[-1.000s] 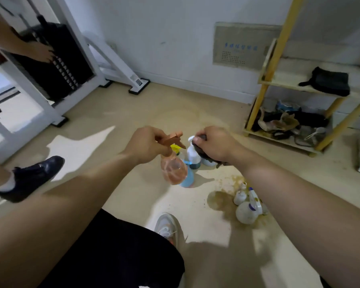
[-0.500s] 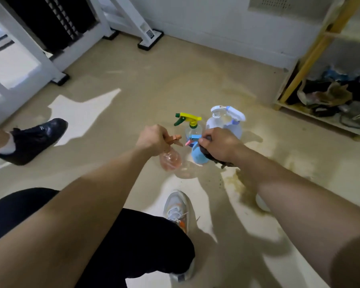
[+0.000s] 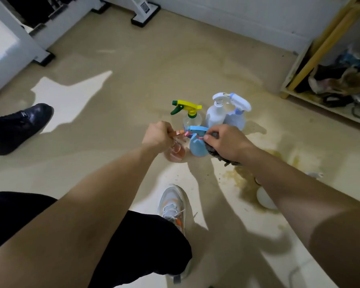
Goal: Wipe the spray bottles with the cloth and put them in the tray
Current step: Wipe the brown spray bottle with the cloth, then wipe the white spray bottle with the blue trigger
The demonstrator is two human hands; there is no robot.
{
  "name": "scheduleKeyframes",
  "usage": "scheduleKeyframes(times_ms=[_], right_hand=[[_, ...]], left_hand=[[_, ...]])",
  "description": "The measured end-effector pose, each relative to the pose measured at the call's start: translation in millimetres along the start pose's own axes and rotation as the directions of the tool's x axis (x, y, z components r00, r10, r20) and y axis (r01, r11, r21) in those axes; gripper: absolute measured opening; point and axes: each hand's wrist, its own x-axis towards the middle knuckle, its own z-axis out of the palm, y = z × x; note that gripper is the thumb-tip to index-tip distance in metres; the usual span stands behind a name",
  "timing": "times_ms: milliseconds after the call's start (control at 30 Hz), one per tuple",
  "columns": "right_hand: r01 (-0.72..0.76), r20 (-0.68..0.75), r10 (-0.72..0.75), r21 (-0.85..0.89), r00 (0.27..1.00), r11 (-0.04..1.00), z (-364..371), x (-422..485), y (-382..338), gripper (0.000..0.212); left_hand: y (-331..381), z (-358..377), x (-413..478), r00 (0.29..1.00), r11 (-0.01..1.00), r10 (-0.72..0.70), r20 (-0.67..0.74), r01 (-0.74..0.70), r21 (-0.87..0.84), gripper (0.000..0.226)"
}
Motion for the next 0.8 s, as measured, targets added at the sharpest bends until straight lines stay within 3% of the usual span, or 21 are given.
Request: scheduleKeyframes(times_ms=[167,333,533,800], right_hand=[[-0.03,-0.012,0.03,0.0,0.999,1.0,-10,-11,3,0.021],[-0.032,-0.034,0.032,-0.001,0.999,0.999,-30,-39,4,0.029],[-0.023,-0.119,0.018,-0.04,0.993,0.999,-63,-90,11,0.032],[-0.128,-0.234,0.109,-0.066,0.966,0.99,-113,-158,63,0.03]], left_hand=[[2,2,-1,1.0,0.999,0.024,0.014,-0.025,0.04,0.016],[11,-14,-15,1.0,0.996,0.03,-0.006,-0.03,0.081,0.042],[49,-37,-48,0.976,0.974,0.198,-0.093,-0.185,0.131,0.035],[149,-6,-96,0.909,0.901,0.416,0.029,-0.416,0.127,0.028]])
